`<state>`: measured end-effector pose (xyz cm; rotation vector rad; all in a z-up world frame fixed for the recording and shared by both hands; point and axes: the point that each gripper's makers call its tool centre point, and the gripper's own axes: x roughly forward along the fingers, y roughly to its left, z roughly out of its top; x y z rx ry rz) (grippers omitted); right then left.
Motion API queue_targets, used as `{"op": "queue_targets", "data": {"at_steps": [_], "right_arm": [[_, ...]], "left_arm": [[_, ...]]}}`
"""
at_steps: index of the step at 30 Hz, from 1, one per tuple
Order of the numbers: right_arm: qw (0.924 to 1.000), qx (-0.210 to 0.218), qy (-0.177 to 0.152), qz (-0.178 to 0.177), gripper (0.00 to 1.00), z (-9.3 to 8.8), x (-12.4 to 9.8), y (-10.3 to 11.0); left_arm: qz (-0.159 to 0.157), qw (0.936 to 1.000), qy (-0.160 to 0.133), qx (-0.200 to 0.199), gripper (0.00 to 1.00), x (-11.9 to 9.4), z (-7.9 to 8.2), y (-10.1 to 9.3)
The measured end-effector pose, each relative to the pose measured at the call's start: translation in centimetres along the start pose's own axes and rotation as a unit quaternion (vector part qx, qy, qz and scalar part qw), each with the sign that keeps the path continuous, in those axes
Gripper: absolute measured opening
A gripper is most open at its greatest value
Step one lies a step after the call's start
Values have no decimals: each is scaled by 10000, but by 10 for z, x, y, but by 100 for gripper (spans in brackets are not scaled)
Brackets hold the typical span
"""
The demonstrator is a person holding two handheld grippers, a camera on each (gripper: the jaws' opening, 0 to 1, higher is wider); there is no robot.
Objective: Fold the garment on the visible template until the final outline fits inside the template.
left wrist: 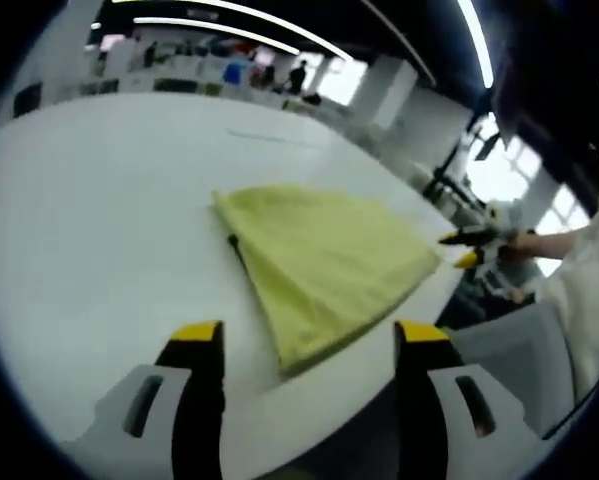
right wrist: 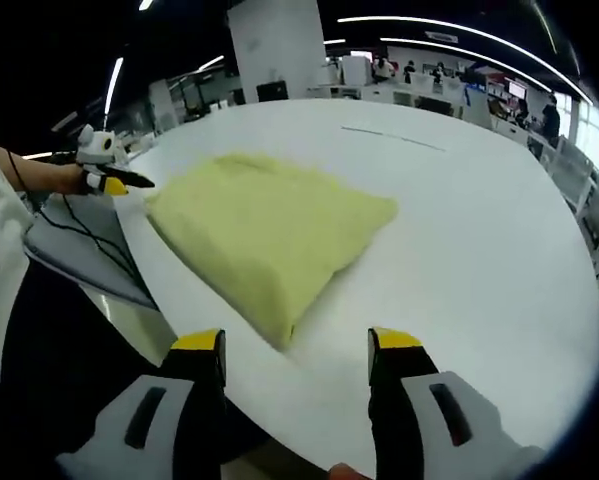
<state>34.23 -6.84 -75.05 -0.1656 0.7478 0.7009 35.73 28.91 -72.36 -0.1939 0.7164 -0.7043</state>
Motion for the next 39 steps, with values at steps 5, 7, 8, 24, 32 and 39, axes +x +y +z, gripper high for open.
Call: {"op": "queue_targets", "data": {"at_steps": [5, 7, 8, 24, 32, 39], "right_arm": [[10000, 51, -46, -42, 58, -1, -3, 2], [10000, 43, -62, -51, 58, 0, -3, 3], [9999, 40, -75, -55, 58, 1, -3, 5], [9983, 116, -434, -366, 59, 19, -29, 2], [9965, 40, -654, -518, 61, 39, -39, -7], [9955, -35, -734, -604, 61, 53, -45, -9]], "left_arm": [[-22, 10000, -55, 13, 66, -2, 4, -5], [-40, 10000, -83, 39, 67, -2, 7, -7], [-45, 9999, -98, 56, 67, -2, 8, -8], [-153, 9991, -274, 280, 67, -12, 14, -26], [-236, 9992, -290, 138, 67, -11, 12, -32], [-356, 9990, -255, 100, 67, -5, 9, -41]]}}
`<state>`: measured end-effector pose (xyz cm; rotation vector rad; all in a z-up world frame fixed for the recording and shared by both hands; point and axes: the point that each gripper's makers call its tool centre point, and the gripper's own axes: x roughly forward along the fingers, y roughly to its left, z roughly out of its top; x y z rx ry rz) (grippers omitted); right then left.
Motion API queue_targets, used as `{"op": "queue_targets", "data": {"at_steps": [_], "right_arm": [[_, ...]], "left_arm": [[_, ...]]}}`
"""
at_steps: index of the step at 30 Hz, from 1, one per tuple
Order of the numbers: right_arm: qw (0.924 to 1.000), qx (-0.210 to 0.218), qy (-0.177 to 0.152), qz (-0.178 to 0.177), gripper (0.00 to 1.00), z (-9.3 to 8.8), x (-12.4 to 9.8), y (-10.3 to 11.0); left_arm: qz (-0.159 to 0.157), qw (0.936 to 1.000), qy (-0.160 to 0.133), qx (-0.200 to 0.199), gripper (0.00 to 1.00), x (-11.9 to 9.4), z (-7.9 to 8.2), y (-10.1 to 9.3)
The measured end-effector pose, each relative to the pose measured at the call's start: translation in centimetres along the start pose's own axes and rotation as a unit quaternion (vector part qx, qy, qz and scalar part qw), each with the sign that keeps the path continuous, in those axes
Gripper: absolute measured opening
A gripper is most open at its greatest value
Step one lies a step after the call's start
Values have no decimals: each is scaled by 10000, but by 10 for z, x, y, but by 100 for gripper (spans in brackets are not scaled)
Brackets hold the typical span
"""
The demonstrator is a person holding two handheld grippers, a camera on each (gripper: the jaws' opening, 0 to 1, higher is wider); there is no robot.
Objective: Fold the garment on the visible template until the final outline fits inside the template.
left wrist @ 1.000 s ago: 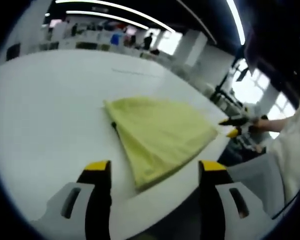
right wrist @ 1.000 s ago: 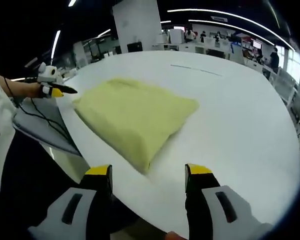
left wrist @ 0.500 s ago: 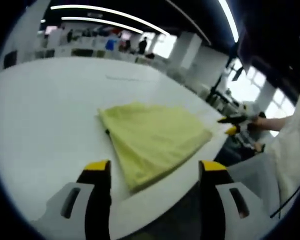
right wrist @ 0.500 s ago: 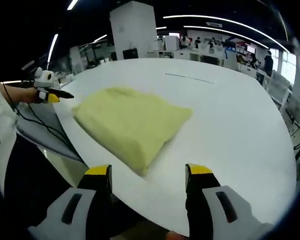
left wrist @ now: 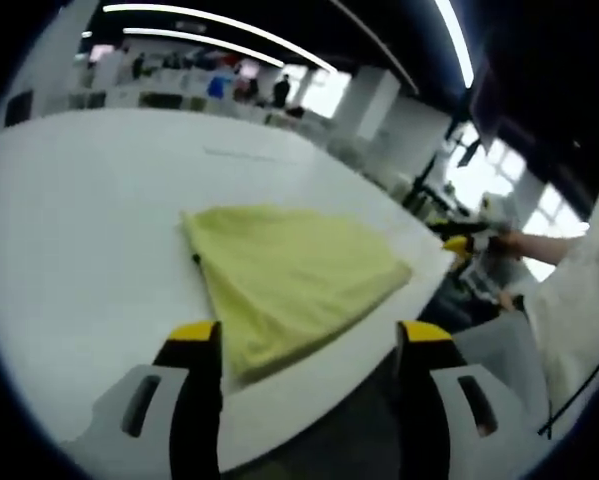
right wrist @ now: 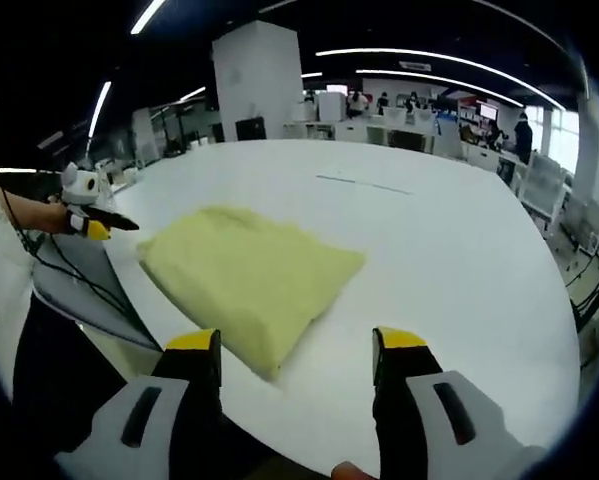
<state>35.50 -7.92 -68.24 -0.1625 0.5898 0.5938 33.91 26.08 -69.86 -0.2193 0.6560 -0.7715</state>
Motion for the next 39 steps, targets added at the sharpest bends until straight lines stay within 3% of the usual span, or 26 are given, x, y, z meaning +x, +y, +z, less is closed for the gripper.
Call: {"op": "queue_targets", "data": {"at_steps": [6, 19, 32, 39], "right_arm": [[9999, 66, -88, -90, 60, 4, -1, 0], [9990, 437, -4, -136, 58, -18, -6, 18], [9983, 491, -254, -158, 58, -1, 0, 18], [9987, 449, -206, -138, 58, -2, 1, 17]], "left_arm": [[-99, 9998, 151, -60, 66, 4, -7, -4], [-190, 9993, 328, -12, 65, 8, -12, -5], [-188, 9992, 358, 31, 65, 4, -11, -10], [-125, 9995, 279, -38, 64, 1, -13, -7]]}}
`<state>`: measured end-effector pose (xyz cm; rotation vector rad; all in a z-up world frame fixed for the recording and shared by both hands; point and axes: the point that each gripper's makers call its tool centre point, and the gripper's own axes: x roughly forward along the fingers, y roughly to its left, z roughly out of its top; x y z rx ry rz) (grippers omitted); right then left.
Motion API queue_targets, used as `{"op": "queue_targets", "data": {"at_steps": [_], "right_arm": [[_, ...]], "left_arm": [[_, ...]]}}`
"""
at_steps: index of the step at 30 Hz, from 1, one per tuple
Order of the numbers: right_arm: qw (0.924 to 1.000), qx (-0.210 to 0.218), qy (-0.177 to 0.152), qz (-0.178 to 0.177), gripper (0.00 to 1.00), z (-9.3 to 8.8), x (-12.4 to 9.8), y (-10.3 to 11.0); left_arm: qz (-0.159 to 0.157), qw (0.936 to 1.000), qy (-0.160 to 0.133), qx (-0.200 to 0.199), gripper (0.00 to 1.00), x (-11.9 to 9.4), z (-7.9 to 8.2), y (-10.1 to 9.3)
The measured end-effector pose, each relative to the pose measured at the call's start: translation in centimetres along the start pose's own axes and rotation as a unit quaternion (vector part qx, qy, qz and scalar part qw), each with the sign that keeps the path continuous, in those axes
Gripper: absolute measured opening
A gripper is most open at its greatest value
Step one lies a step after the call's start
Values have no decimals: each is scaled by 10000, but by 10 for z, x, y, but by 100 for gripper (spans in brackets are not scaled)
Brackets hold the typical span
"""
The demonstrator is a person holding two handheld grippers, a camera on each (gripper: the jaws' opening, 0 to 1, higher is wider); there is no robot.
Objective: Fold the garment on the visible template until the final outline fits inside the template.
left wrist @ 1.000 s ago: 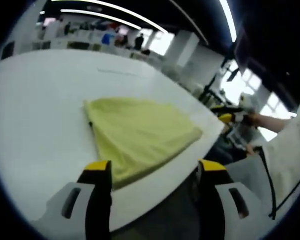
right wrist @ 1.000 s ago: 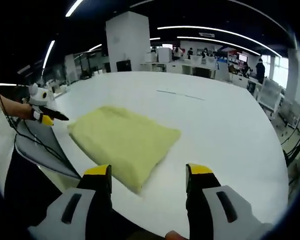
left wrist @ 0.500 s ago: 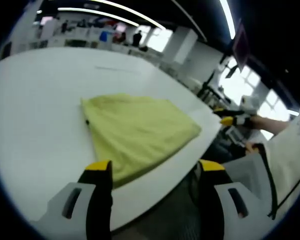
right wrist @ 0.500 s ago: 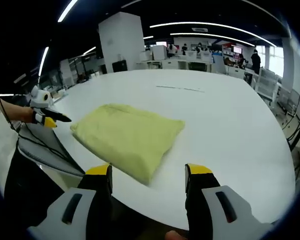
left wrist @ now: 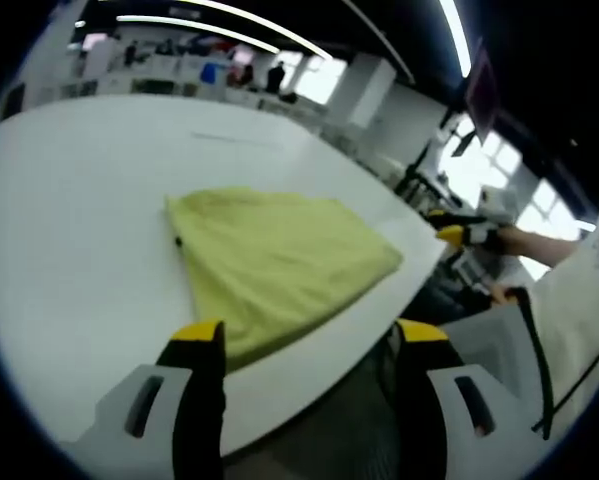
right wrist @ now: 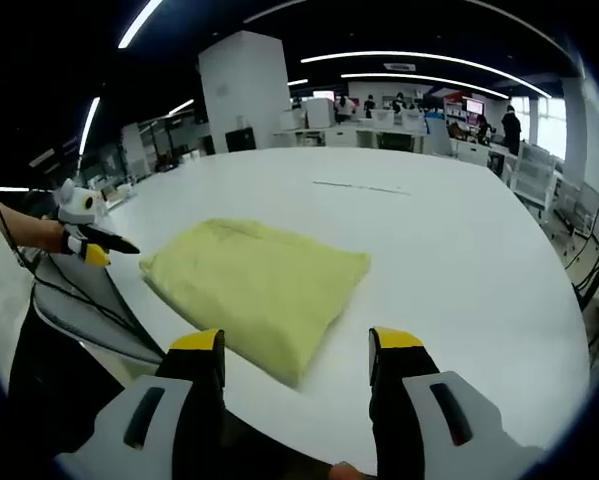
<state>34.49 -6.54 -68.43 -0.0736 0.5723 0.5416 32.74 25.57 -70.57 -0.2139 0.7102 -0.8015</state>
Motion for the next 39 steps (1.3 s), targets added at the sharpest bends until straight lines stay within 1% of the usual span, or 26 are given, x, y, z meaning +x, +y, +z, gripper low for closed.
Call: {"op": "queue_targets", "data": {"at_steps": [7, 16, 25, 32, 39], "right_arm": [[10000, -45, 33, 16, 58, 1, 1, -3], [10000, -45, 28, 27, 58, 1, 4, -2], [10000, 72, 7, -16, 59, -3, 3, -6], [9996, 255, -127, -51, 59, -1, 4, -9], [9995, 253, -190, -44, 58, 3, 5, -11]], "left_arm": [[78, 9999, -63, -102, 64, -3, -6, 3], [98, 9999, -95, -99, 64, -5, -5, 4], [80, 9999, 30, -54, 64, -2, -7, 2], [107, 9999, 62, -46, 64, -2, -8, 1], [145, 9998, 85, -71, 63, -3, -11, 2]]}}
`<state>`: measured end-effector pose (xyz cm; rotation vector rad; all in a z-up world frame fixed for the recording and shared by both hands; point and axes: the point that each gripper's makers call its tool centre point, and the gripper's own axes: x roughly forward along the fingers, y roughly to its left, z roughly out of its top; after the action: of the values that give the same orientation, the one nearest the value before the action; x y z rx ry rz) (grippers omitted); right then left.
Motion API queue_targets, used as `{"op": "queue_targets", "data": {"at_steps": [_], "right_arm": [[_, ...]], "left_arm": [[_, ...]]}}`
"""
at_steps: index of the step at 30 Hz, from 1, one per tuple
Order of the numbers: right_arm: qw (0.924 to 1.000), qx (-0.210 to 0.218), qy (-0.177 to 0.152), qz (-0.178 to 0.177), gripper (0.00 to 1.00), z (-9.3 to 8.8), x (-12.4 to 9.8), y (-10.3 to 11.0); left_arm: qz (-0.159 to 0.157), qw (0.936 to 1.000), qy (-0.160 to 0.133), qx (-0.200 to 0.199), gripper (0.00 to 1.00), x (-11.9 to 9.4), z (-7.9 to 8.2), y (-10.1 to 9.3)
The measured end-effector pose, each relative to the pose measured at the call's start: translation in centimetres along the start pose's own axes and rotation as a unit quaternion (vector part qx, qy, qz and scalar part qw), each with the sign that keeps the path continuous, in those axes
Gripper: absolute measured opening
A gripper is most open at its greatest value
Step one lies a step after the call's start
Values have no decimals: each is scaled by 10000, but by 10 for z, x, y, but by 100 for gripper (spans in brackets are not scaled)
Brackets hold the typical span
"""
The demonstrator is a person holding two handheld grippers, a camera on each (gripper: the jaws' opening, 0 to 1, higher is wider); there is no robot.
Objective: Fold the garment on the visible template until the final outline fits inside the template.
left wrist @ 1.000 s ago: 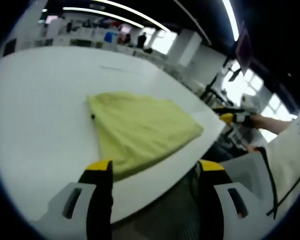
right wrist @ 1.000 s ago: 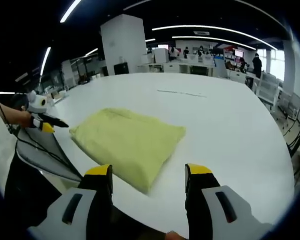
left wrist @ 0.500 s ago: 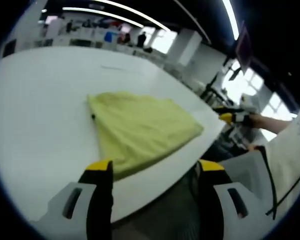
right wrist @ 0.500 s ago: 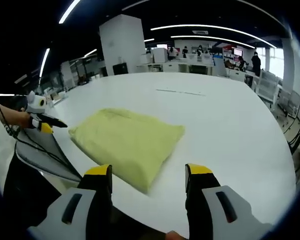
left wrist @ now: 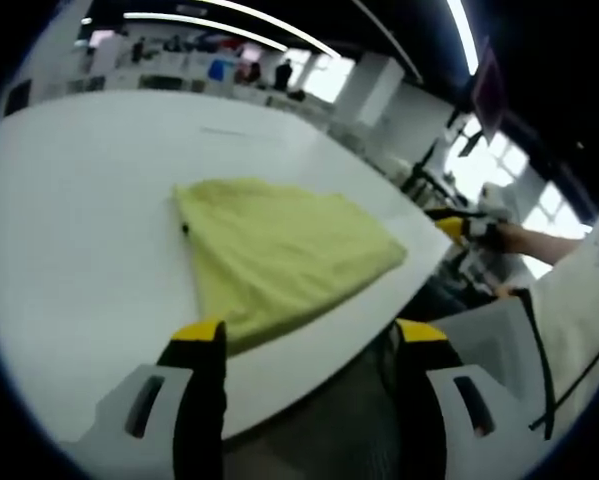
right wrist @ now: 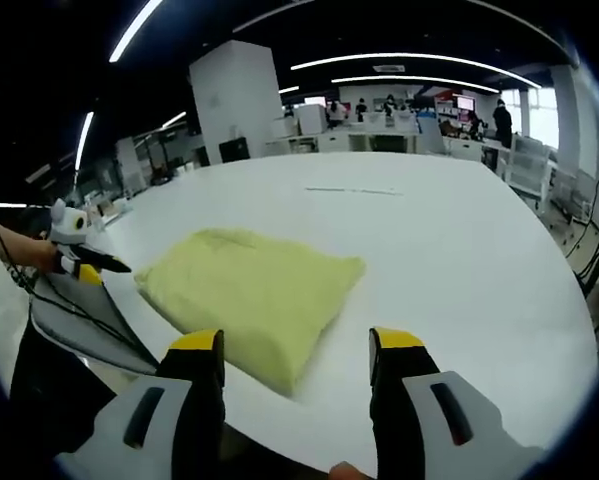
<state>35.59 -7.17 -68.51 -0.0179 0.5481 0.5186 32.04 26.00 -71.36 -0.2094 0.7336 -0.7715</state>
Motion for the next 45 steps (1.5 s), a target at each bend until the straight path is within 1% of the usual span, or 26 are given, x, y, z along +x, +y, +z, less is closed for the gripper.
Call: {"op": "queue_targets", "data": {"at_steps": [5, 16, 25, 31, 45], "right_arm": [[10000, 6, 12, 11, 59, 0, 0, -1], [9999, 14, 24, 104, 59, 1, 3, 3], [9999, 9, 33, 120, 59, 3, 6, 2], [9999, 22, 70, 122, 59, -1, 7, 2], [9999, 65, 94, 121, 59, -5, 5, 4]], "left_arm": [[14, 10000, 9, -2, 63, 0, -1, 1], [108, 9999, -83, 4, 63, -1, 6, 4], [122, 9999, -56, -46, 62, -2, 0, 3], [116, 9999, -64, -37, 62, -1, 2, 5], [81, 10000, -10, 4, 62, 0, -1, 2]]}}
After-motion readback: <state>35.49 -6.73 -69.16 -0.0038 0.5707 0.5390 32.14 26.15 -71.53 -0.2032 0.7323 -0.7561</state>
